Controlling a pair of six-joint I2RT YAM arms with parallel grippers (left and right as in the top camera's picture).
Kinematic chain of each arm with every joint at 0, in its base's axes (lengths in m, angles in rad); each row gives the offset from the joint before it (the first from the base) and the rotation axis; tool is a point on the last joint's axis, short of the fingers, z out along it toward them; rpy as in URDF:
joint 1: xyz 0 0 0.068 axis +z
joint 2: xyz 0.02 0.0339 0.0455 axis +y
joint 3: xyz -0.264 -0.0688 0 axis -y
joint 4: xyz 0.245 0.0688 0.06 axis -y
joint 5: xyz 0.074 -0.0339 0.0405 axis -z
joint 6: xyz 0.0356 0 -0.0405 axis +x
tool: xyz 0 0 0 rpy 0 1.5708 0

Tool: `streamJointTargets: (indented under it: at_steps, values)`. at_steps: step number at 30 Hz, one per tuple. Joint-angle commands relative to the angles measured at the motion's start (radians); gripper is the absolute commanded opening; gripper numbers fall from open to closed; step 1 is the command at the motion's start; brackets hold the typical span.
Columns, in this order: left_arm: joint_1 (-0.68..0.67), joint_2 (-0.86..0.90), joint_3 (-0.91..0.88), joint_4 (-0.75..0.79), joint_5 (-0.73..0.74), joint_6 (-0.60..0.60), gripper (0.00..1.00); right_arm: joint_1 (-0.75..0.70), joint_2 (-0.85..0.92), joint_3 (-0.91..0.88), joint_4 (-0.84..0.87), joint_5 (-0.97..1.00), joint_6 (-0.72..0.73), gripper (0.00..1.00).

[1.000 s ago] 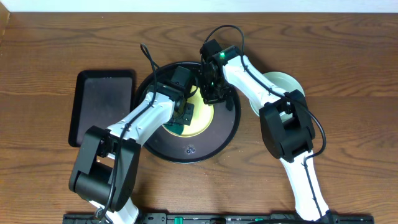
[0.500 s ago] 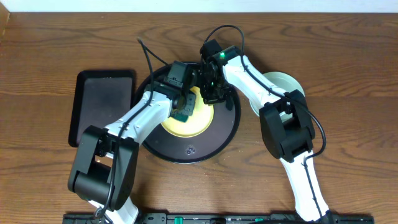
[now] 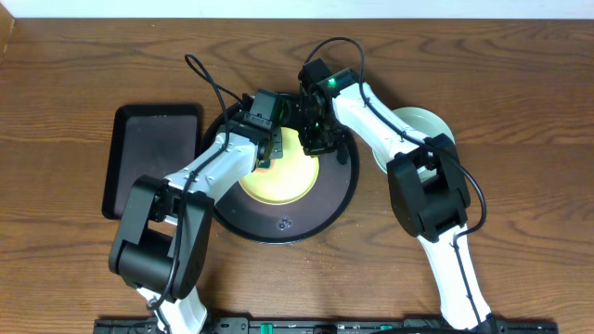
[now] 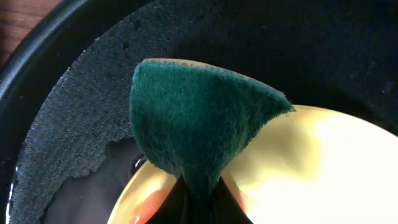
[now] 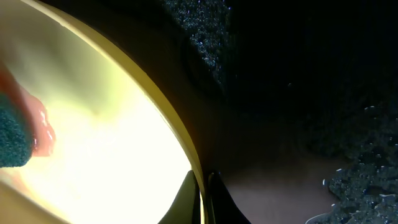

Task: Clean dirty plates on tray and stack at the side
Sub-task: 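Scrub the yellow plate surface with the sponge in the left gripper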

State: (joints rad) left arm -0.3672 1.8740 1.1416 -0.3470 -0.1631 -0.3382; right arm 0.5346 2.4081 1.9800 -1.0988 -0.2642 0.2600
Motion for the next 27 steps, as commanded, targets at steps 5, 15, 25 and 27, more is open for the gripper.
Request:
streamJointTargets:
  at_steps: [5,15,25,27]
  values:
    - [0.001,-0.043,0.007,-0.019,0.313,0.106,0.07,0.029,0.04,-0.032,0.008,0.013,0.013,0.01]
    - [0.0,-0.088,0.006,-0.029,0.412,0.142,0.07,0.029,0.04,-0.032,0.008,0.013,0.013,0.01]
    - [0.0,-0.04,-0.02,-0.093,0.104,0.026,0.07,0.03,0.04,-0.032,0.008,0.013,0.013,0.01]
    - [0.0,-0.037,-0.02,-0.159,0.024,-0.037,0.07,0.03,0.04,-0.032,0.008,0.013,0.013,0.01]
